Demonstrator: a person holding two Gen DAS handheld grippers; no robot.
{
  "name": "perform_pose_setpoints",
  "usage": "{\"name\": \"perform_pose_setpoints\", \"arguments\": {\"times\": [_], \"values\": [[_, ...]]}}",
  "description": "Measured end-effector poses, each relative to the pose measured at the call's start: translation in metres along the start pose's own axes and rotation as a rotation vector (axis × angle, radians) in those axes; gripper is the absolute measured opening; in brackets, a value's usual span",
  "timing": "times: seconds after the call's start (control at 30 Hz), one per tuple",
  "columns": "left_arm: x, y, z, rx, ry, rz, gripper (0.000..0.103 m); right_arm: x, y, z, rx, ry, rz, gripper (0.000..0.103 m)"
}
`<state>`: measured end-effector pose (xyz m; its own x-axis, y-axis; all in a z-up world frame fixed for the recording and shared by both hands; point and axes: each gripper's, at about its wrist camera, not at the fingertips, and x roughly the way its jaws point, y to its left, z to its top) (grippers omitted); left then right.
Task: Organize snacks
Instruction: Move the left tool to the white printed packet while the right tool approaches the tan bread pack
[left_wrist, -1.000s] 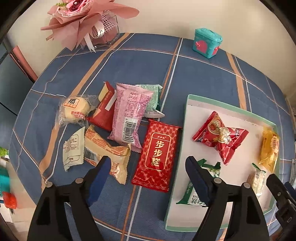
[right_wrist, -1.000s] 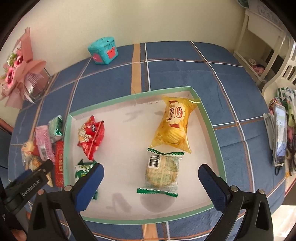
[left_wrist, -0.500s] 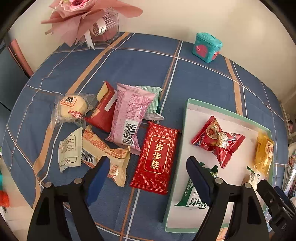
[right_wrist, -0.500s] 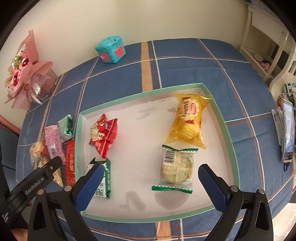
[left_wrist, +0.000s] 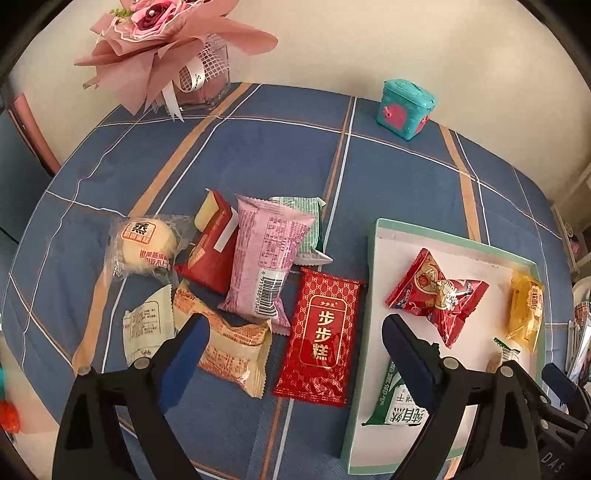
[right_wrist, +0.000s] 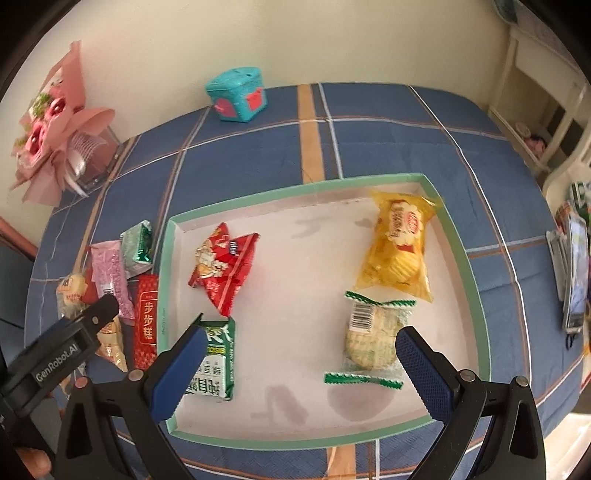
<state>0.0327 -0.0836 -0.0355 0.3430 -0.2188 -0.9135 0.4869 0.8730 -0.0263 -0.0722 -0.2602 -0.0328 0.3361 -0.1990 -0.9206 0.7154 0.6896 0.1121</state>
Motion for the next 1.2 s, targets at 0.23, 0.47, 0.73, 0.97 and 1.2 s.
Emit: {"name": "perform_pose_setpoints", "arguments": {"times": [0.23, 0.47, 0.73, 0.97, 1.2], "values": [[0.005, 0.013, 0.005, -0.004, -0.024, 0.018, 0.095, 0.005, 0.016, 0.001, 0.025, -0.044, 0.067, 0.103], [0.003, 0.034, 0.01, -0.03, -0.066, 0.03, 0.095, 0.008, 0.033, 0.001, 0.016, -0.107, 0.08, 0.103], [-0.003, 0.069, 0.019, -0.066, -0.079, 0.017, 0.095, 0.013, 0.068, -0.001, -0.046, -0.105, 0.157, 0.103], [-0.004, 0.106, 0.023, -0.135, -0.048, 0.061, 0.095, 0.022, 0.113, -0.011, -0.104, -0.055, 0.226, 0.103], [0.009, 0.145, 0.015, -0.268, 0.022, 0.068, 0.095, 0.029, 0.158, -0.024, -0.173, -0.033, 0.266, 0.103]]}}
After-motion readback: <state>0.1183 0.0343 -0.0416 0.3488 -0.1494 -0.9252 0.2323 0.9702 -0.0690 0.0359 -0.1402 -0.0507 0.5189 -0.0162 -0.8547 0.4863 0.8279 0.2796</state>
